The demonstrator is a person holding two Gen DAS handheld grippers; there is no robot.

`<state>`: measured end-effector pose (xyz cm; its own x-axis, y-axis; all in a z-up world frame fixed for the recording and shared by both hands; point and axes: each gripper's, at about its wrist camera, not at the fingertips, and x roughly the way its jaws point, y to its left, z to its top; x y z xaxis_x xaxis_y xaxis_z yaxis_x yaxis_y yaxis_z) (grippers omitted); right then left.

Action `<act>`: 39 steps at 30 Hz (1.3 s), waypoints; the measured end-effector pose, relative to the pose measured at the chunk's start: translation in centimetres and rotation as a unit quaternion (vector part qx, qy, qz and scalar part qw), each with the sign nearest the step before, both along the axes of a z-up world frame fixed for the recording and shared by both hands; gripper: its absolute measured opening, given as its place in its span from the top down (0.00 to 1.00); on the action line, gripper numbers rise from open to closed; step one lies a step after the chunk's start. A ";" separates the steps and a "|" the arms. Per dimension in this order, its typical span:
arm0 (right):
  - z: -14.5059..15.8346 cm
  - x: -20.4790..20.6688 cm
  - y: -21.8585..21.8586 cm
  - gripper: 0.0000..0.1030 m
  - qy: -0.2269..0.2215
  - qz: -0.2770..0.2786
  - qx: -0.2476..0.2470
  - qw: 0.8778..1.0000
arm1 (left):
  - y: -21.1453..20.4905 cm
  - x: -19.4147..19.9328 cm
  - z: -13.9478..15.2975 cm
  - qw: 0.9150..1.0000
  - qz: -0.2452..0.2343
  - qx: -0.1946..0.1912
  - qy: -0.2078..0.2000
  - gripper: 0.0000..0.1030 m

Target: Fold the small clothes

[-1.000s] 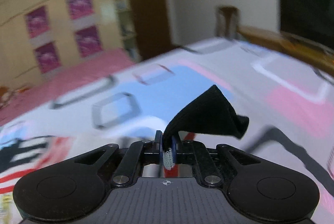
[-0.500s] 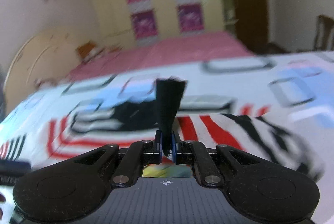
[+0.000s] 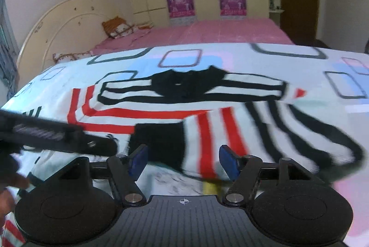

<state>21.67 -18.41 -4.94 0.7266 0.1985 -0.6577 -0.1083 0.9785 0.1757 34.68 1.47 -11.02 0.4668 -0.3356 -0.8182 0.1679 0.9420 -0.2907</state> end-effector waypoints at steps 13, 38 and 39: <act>-1.6 -4.5 -10.6 0.35 0.033 -0.139 -0.055 0.988 | -2.7 2.5 -2.9 0.999 0.015 -0.035 -0.009 0.91; -1.9 -3.0 -13.4 0.83 0.068 -0.127 -0.032 0.989 | 3.7 2.2 -1.2 0.993 0.080 0.049 -0.072 0.84; -1.3 -3.5 -13.6 0.83 0.062 -0.127 -0.028 0.990 | 3.8 1.9 -0.7 0.991 0.085 0.051 -0.084 0.80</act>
